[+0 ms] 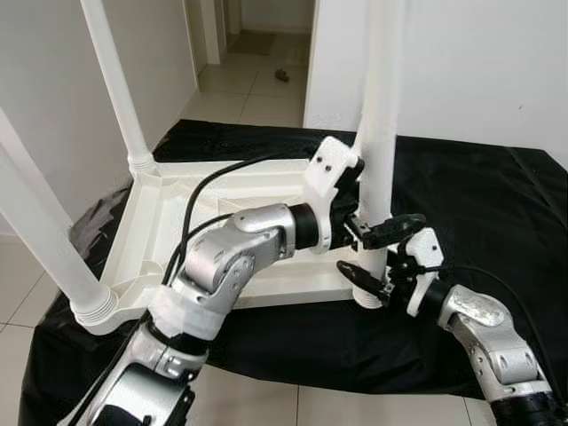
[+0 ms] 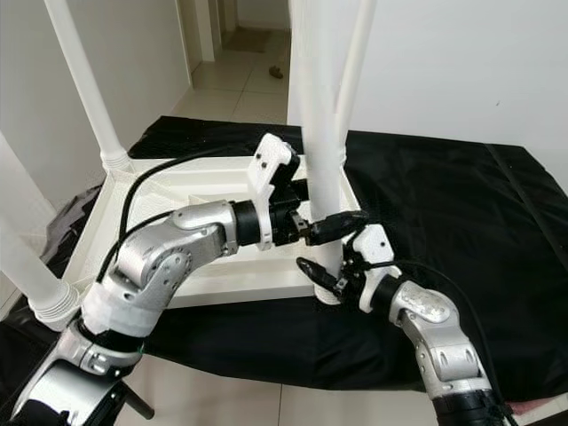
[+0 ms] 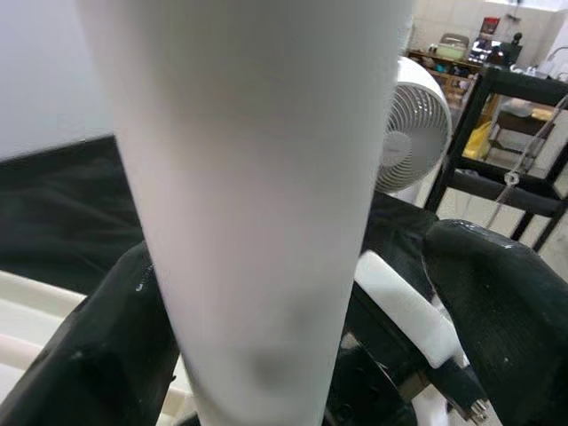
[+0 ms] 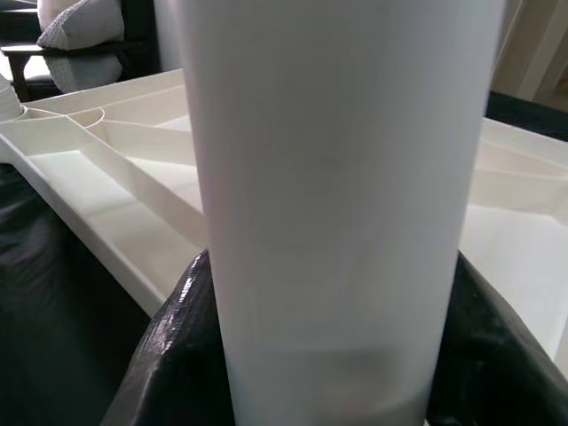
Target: Building children table
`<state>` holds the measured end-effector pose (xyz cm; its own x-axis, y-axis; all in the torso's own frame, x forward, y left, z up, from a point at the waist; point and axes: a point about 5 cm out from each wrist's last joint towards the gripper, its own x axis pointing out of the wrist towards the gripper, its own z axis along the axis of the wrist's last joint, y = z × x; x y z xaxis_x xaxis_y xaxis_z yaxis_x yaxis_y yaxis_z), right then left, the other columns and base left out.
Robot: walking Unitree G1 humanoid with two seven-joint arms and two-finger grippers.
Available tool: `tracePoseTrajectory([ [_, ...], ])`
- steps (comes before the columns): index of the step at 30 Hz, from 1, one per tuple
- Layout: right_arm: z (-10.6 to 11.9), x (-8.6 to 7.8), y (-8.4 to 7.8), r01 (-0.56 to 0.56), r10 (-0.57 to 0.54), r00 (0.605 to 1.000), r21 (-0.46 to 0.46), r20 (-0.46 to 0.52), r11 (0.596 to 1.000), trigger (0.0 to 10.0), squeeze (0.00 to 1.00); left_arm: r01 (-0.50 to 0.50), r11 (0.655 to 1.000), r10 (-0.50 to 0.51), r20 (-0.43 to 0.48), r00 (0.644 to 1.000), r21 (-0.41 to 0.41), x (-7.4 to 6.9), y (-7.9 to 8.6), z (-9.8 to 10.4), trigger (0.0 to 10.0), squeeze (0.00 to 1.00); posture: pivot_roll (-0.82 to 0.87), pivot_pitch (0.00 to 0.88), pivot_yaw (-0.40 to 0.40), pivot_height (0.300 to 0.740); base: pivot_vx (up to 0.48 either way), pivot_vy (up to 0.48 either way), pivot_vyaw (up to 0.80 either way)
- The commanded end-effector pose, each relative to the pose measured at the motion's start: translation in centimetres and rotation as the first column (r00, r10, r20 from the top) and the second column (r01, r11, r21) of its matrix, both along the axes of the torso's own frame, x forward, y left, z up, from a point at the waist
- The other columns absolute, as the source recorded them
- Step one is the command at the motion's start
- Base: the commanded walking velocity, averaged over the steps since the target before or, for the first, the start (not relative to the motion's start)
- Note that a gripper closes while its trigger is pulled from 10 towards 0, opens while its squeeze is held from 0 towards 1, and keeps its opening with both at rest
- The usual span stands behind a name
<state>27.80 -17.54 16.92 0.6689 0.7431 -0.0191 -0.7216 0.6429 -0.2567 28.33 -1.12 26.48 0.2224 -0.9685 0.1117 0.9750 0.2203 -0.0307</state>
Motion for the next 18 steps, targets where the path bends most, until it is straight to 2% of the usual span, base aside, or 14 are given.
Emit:
tracePoseTrajectory([
  [1,0.1,0.1,0.2,-0.013,0.013,1.0,-0.004,0.011,1.0,10.0,0.0,0.151,0.988,-0.151,0.014,0.988,0.006,-0.7,-0.3,0.3,10.0,0.0,-0.04,0.0,0.006,0.74,0.0,0.0,0.0],
  [3,0.1,0.2,0.3,-0.015,0.015,1.0,-0.004,0.016,1.0,10.0,0.0,0.158,0.987,-0.158,0.005,0.987,-0.006,-0.7,-0.4,0.6,10.0,0.0,-0.04,0.0,0.007,0.74,0.0,0.0,0.0],
  [4,0.2,0.3,0.4,-0.011,0.011,1.0,-0.002,0.022,1.0,10.0,0.0,0.155,0.987,-0.156,-0.007,0.988,-0.028,-0.6,-0.6,0.9,0.2,0.0,-0.04,0.0,0.007,0.74,0.0,0.0,0.0],
  [10,0.3,0.7,0.7,0.015,-0.016,0.999,0.021,0.042,1.0,10.0,0.0,0.151,0.984,-0.155,-0.037,0.987,-0.096,-0.3,-1.0,1.9,0.0,0.0,-0.04,0.0,0.007,0.74,0.0,0.0,0.0],
  [18,0.3,0.9,0.8,0.032,-0.034,0.998,0.04,0.045,0.999,10.0,0.0,0.15,0.982,-0.156,-0.044,0.987,-0.117,-0.2,-1.0,2.4,0.0,0.0,-0.04,0.0,0.004,0.74,0.0,0.0,0.0],
])
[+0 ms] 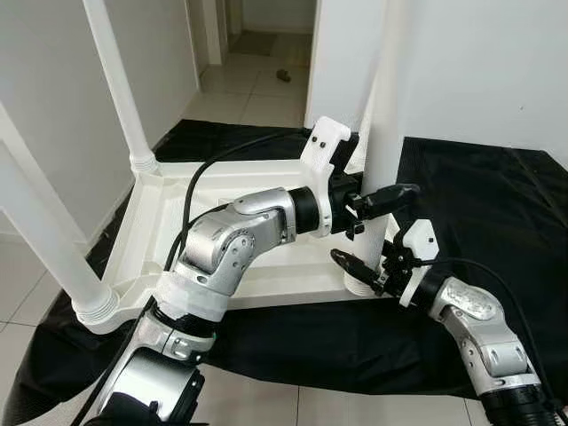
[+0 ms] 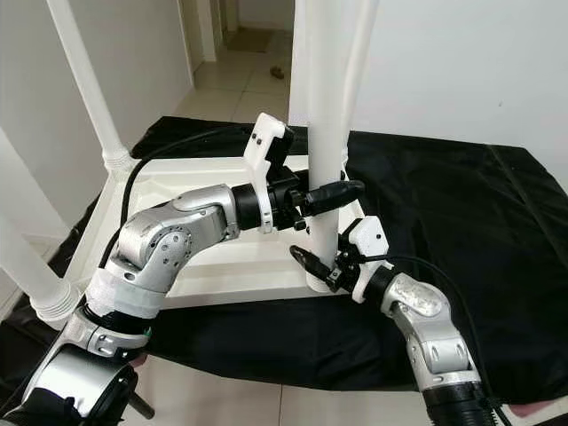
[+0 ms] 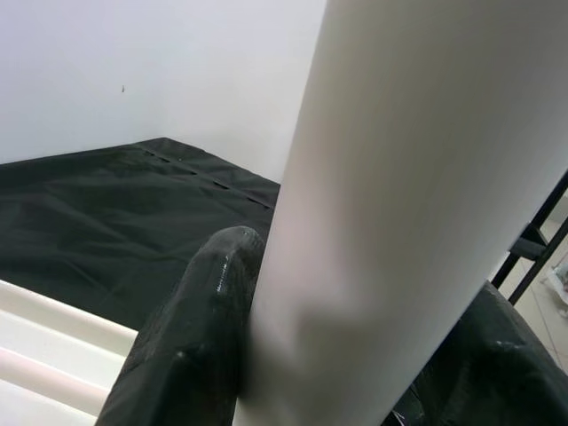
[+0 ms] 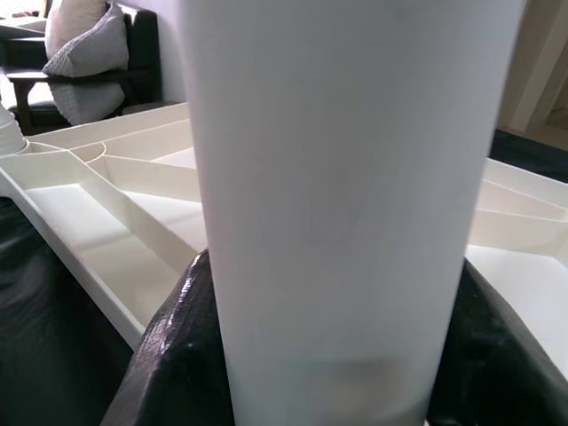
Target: Building children table
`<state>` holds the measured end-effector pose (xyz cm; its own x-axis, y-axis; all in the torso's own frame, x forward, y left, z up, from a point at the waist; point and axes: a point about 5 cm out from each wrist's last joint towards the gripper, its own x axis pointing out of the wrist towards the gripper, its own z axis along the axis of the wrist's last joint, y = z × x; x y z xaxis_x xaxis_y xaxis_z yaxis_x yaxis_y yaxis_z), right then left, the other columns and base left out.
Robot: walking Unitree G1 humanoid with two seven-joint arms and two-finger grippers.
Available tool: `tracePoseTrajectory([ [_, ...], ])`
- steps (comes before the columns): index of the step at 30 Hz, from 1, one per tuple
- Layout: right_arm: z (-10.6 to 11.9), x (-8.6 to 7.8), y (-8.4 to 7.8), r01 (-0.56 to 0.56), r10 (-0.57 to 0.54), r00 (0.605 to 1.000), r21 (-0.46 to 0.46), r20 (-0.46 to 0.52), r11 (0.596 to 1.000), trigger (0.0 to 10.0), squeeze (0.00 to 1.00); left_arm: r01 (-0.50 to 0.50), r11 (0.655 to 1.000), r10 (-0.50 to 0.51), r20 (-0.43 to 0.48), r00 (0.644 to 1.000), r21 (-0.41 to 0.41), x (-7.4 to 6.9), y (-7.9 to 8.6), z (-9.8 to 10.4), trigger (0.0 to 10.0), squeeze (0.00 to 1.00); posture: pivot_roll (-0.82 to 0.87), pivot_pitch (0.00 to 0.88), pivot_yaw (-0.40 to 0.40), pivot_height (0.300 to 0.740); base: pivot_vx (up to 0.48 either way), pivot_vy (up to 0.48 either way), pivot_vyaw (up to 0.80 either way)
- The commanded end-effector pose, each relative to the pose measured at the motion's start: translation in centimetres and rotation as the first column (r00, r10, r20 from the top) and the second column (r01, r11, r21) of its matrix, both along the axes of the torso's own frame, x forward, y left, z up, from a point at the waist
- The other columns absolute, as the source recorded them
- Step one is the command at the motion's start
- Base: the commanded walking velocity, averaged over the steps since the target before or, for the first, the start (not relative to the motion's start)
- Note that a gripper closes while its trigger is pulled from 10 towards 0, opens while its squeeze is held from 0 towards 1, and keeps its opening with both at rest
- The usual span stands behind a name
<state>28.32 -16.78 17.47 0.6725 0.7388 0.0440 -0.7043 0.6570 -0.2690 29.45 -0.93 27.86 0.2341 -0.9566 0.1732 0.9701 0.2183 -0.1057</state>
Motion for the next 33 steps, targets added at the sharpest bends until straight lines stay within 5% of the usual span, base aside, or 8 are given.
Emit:
tracePoseTrajectory([
  [1,-0.2,0.4,0.0,0.037,-0.037,0.999,0.009,-0.009,0.999,10.0,0.0,0.153,0.987,-0.153,0.015,0.988,-0.048,-1.2,-1.2,1.2,0.0,0.0,-0.04,0.0,0.003,0.74,0.0,0.0,0.0],
  [9,-0.2,1.0,-0.1,0.089,-0.088,0.996,0.07,-0.017,0.994,10.0,0.04,0.118,0.991,-0.117,0.016,0.993,-0.064,-0.6,-1.1,1.7,0.0,0.0,-0.04,0.0,0.004,0.74,0.0,0.0,0.0],
  [10,-0.1,1.0,0.1,0.096,-0.095,0.995,0.081,-0.014,0.992,10.0,1.0,0.087,0.995,-0.086,0.023,0.996,-0.048,-0.3,-1.2,1.7,10.0,0.0,-0.04,0.0,0.003,0.74,0.0,0.0,0.0],
  [30,1.7,3.3,2.0,0.279,-0.285,0.958,0.136,0.021,0.951,10.0,1.0,-0.148,0.987,0.153,0.097,0.983,-0.054,1.5,-1.8,3.6,10.0,0.0,-0.02,0.0,-0.008,0.74,0.0,0.0,0.0],
  [31,1.8,3.7,2.3,0.313,-0.318,0.948,0.132,0.019,0.941,10.0,0.0,-0.173,0.983,0.178,0.108,0.978,-0.053,1.6,-2.0,3.7,10.0,0.0,-0.02,0.0,-0.014,0.74,0.0,0.0,0.0],
  [33,2.1,4.1,2.6,0.344,-0.349,0.937,0.14,0.013,0.928,10.0,0.0,-0.211,0.976,0.216,0.13,0.968,-0.047,1.9,-2.1,3.9,10.0,0.0,-0.02,0.0,-0.018,0.74,0.0,0.0,0.0],
])
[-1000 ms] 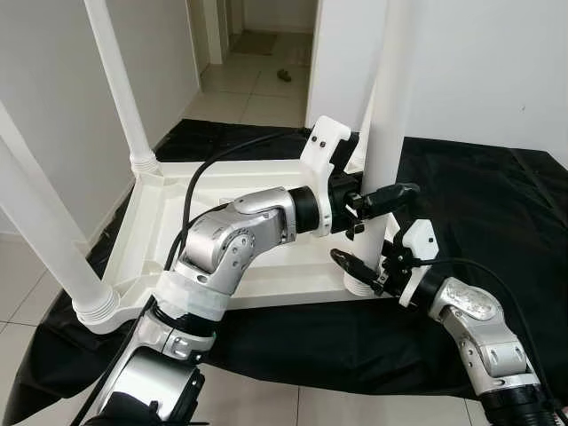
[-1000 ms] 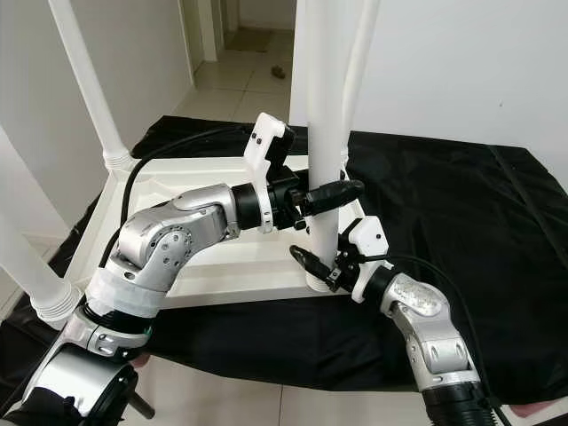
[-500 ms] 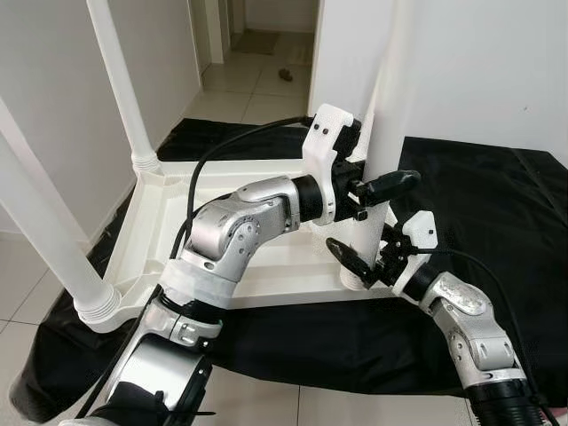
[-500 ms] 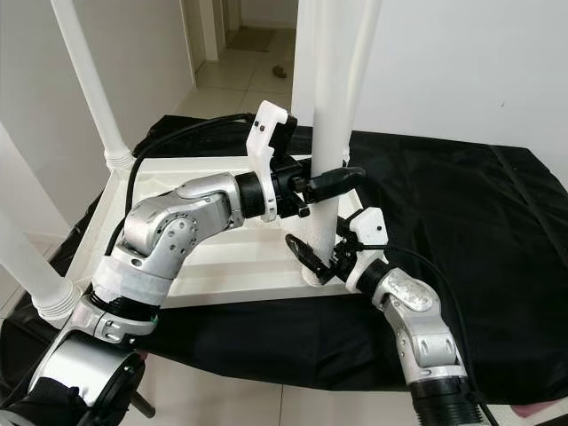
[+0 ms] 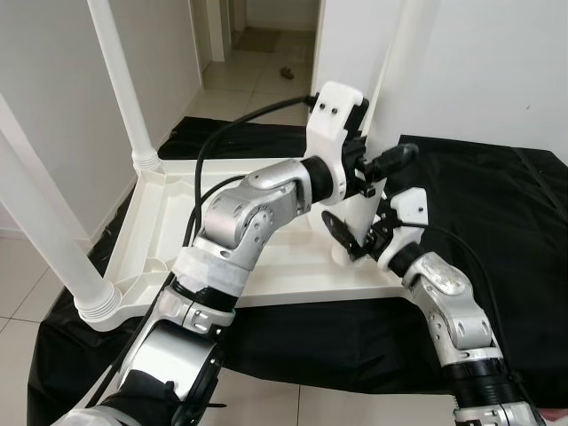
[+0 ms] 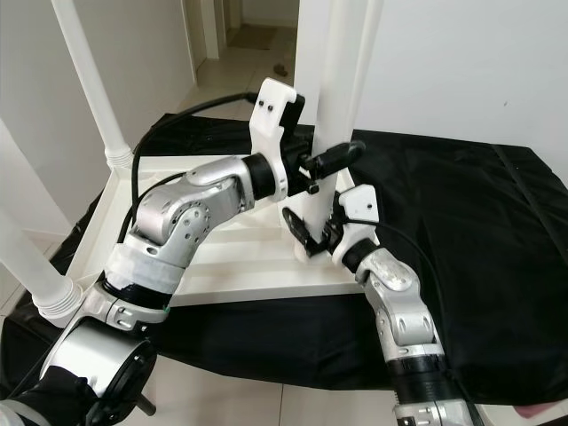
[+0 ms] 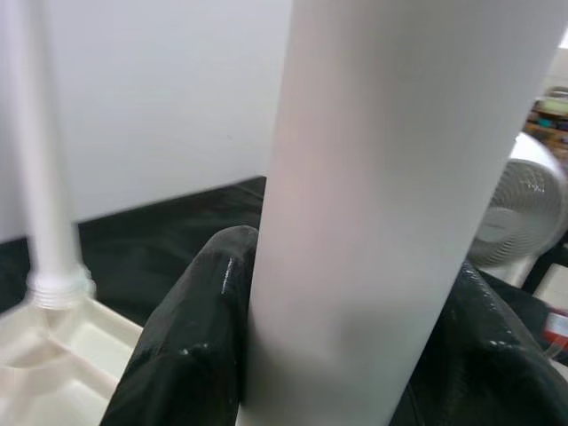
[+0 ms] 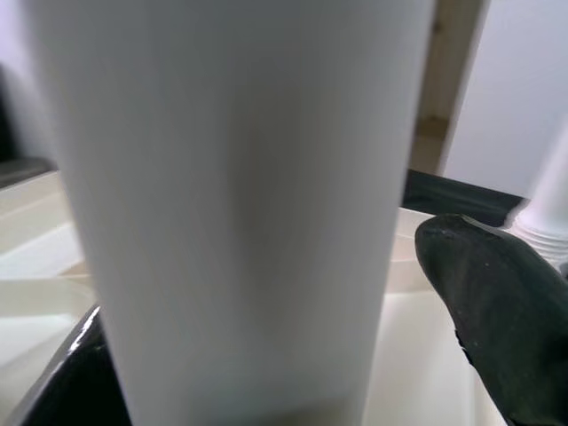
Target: Building children table
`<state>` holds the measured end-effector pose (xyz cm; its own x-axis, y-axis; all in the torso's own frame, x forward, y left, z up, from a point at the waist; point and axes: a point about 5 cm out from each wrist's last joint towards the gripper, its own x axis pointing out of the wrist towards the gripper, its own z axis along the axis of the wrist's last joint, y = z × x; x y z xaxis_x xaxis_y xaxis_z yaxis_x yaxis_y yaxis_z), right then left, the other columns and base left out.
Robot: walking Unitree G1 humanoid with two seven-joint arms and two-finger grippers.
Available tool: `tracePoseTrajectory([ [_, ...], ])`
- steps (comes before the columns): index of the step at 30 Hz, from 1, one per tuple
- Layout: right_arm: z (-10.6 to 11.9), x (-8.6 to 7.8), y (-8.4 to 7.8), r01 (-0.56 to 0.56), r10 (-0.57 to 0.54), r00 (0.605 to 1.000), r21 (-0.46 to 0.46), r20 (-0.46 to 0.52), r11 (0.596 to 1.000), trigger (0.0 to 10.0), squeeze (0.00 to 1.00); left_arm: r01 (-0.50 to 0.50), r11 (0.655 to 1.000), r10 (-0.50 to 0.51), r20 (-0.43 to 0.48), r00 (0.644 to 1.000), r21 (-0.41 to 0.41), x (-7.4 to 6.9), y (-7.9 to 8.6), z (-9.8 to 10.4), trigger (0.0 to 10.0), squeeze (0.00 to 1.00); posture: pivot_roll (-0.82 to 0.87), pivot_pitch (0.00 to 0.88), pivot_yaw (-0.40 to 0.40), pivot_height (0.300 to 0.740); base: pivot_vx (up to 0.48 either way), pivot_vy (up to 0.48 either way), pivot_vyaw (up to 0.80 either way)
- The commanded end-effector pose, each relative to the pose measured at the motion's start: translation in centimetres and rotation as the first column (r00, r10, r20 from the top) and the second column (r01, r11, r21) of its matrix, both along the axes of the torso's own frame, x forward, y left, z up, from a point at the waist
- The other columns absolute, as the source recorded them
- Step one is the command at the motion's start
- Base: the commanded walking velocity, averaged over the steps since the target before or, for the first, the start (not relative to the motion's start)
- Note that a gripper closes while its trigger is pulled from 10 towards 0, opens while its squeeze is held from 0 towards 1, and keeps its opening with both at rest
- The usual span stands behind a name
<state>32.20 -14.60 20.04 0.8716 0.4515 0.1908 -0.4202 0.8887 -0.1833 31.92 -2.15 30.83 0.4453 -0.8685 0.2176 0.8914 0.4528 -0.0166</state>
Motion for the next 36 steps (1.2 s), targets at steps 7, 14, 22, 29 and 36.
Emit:
tracePoseTrajectory([
  [7,0.4,1.8,1.4,0.136,-0.134,0.99,0.037,-0.04,0.99,10.0,0.0,-0.137,0.989,0.139,0.047,0.989,-0.058,1.4,-0.3,2.2,10.0,0.0,-0.02,0.0,-0.026,0.74,0.0,0.0,0.0],
  [14,1.4,3.6,1.2,0.32,-0.318,0.947,0.067,-0.038,0.945,10.0,0.0,-0.26,0.963,0.266,0.078,0.961,-0.076,2.3,0.0,3.1,10.0,0.0,-0.01,0.0,-0.034,0.74,0.0,0.0,0.0],
  [22,2.4,4.4,1.7,0.438,-0.439,0.898,0.071,0.003,0.896,10.0,0.0,-0.327,0.938,0.336,0.071,0.939,-0.115,2.5,-0.2,3.7,10.0,0.0,-0.01,0.0,-0.039,0.74,0.0,0.0,0.0],
  [29,3.5,4.5,3.1,0.479,-0.484,0.875,0.099,0.035,0.872,10.0,0.0,-0.36,0.922,0.372,0.063,0.926,-0.144,2.7,-0.4,4.1,10.0,0.0,-0.01,0.0,-0.041,0.74,0.0,0.0,0.0],
  [36,3.8,4.3,3.5,0.55,-0.557,0.825,0.089,0.099,0.83,10.0,0.0,-0.377,0.91,0.39,0.042,0.92,-0.171,2.7,-0.7,4.3,10.0,0.0,-0.01,0.001,-0.036,0.74,0.0,0.0,0.0],
])
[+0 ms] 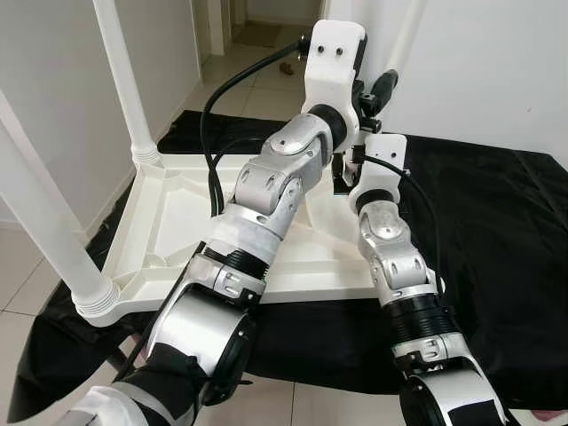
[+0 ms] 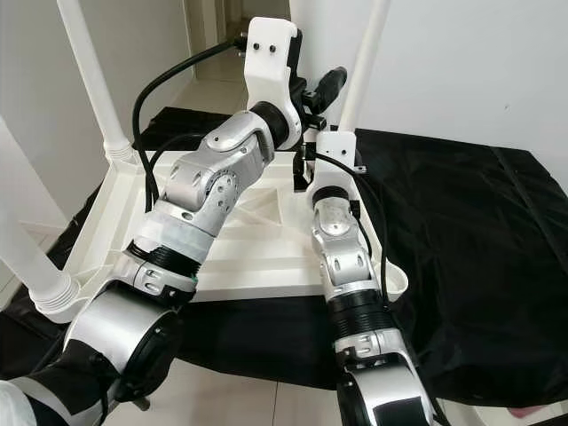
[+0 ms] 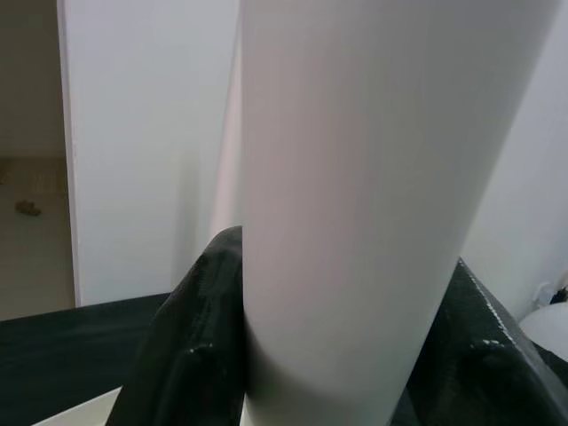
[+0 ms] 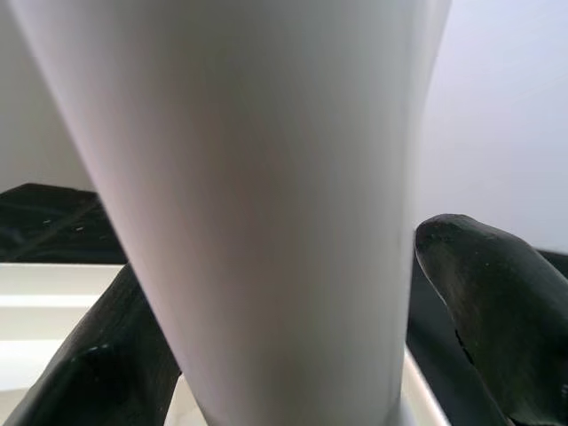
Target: Building children table
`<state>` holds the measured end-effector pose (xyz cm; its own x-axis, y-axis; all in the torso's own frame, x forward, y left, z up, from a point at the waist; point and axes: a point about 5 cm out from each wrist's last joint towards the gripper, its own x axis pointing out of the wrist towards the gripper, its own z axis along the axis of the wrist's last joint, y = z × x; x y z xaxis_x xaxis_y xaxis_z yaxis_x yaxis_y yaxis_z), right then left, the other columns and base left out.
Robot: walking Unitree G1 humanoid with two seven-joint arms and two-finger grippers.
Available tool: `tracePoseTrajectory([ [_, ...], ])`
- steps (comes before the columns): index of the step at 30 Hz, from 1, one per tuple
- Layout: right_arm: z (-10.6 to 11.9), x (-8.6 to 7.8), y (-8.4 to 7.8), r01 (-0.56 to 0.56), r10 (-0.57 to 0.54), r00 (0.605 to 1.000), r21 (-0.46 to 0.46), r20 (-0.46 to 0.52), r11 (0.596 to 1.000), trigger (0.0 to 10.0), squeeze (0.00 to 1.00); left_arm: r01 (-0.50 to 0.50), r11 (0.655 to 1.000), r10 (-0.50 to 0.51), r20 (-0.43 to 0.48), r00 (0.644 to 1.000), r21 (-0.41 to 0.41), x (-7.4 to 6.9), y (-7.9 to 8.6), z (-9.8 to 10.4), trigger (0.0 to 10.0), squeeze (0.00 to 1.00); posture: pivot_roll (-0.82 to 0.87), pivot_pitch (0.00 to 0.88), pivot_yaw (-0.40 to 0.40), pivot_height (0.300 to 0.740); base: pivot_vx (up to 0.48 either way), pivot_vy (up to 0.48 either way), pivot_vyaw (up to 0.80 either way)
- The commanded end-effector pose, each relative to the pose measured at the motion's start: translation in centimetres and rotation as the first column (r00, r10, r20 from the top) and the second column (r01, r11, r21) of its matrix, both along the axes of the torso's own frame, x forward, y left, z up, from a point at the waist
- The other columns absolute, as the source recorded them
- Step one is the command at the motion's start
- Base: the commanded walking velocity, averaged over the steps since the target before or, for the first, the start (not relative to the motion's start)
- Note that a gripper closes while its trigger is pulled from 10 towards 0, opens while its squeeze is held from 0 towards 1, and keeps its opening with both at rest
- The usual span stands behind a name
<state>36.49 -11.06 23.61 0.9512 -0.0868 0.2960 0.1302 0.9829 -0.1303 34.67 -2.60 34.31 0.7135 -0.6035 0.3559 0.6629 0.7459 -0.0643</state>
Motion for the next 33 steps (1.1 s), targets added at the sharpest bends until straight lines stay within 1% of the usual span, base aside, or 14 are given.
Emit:
tracePoseTrajectory([
  [1,0.2,0.1,-0.1,0.035,-0.034,0.999,-0.017,0.019,0.999,10.0,0.0,-0.018,1.0,0.018,0.026,1.0,-0.013,-0.1,-0.2,0.9,10.0,0.0,-0.01,0.001,-0.036,0.74,0.0,0.0,0.0],
  [2,0.0,0.0,0.0,0.072,-0.071,0.997,-0.033,0.031,0.997,10.0,0.0,-0.021,1.0,0.021,0.023,1.0,-0.021,-0.1,-0.3,1.0,10.0,0.0,-0.01,0.007,-0.036,0.74,0.0,0.0,0.0],
  [3,0.0,0.0,0.0,0.072,-0.071,0.997,-0.033,0.031,0.997,10.0,0.0,-0.021,1.0,0.021,0.023,1.0,-0.021,-0.1,-0.3,1.0,10.0,0.0,-0.01,0.007,-0.036,0.74,0.0,0.0,0.0],
  [4,-0.4,-0.2,0.1,0.103,-0.101,0.994,-0.059,0.043,0.993,10.0,0.0,-0.018,1.0,0.019,0.02,1.0,-0.024,-0.2,-0.5,1.0,10.0,0.0,-0.01,0.007,-0.036,0.74,0.0,0.0,0.0],
  [9,-0.8,-0.3,0.4,0.142,-0.137,0.988,-0.082,0.064,0.986,10.0,0.0,-0.011,1.0,0.012,0.019,1.0,-0.027,-0.3,-0.8,1.2,10.0,0.0,0.0,0.014,-0.038,0.74,0.0,0.0,0.0],
  [13,-1.1,-0.1,0.7,0.158,-0.154,0.986,-0.075,0.059,0.985,10.0,0.0,-0.001,0.999,0.002,0.017,1.0,-0.034,-0.4,-1.0,1.3,10.0,0.0,0.0,0.018,-0.039,0.74,0.0,0.0,0.0],
  [20,-1.2,-0.1,0.8,0.16,-0.156,0.986,-0.069,0.057,0.985,10.0,0.0,0.002,0.999,-0.001,0.017,1.0,-0.036,-0.5,-1.1,1.3,10.0,0.0,0.01,0.02,-0.04,0.74,0.0,0.0,0.0],
  [23,-0.8,0.0,0.7,0.181,-0.177,0.981,-0.06,0.077,0.982,10.0,0.0,0.016,0.999,-0.015,0.017,1.0,-0.036,-0.6,-1.4,1.3,10.0,0.0,0.0,0.025,-0.039,0.74,0.0,0.0,0.0],
  [24,-0.7,0.0,0.7,0.187,-0.181,0.98,-0.059,0.087,0.981,9.5,0.0,0.018,0.999,-0.018,0.017,1.0,-0.036,-0.6,-1.4,1.3,10.0,0.0,0.0,0.025,-0.039,0.74,0.0,0.0,0.0],
  [26,-0.6,0.0,0.7,0.191,-0.185,0.978,-0.061,0.099,0.98,9.5,0.0,0.019,0.999,-0.019,0.017,1.0,-0.037,-0.6,-1.4,1.4,10.0,0.0,0.0,0.025,-0.039,0.74,0.0,0.0,0.0],
  [27,-0.4,0.0,0.7,0.195,-0.188,0.976,-0.055,0.105,0.979,8.0,0.0,0.02,0.999,-0.019,0.017,1.0,-0.036,-0.6,-1.5,1.3,10.0,0.0,0.0,0.025,-0.038,0.74,0.0,0.0,0.0],
  [29,-0.3,0.0,0.6,0.198,-0.192,0.975,-0.046,0.11,0.979,8.0,0.0,0.021,0.999,-0.021,0.017,1.0,-0.035,-0.6,-1.5,1.3,10.0,0.0,0.0,0.025,-0.038,0.74,0.0,0.0,0.0],
  [30,-0.1,0.1,0.5,0.201,-0.196,0.974,-0.031,0.115,0.979,8.4,0.0,0.023,0.999,-0.023,0.017,1.0,-0.034,-0.6,-1.6,1.3,10.0,0.0,0.0,0.024,-0.038,0.74,0.0,0.0,0.0],
  [33,0.2,0.1,0.4,0.206,-0.202,0.972,-0.022,0.124,0.978,8.3,0.0,0.026,0.999,-0.025,0.016,1.0,-0.034,-0.7,-1.7,1.3,10.0,0.0,0.0,0.024,-0.038,0.74,0.0,0.0,0.0],
])
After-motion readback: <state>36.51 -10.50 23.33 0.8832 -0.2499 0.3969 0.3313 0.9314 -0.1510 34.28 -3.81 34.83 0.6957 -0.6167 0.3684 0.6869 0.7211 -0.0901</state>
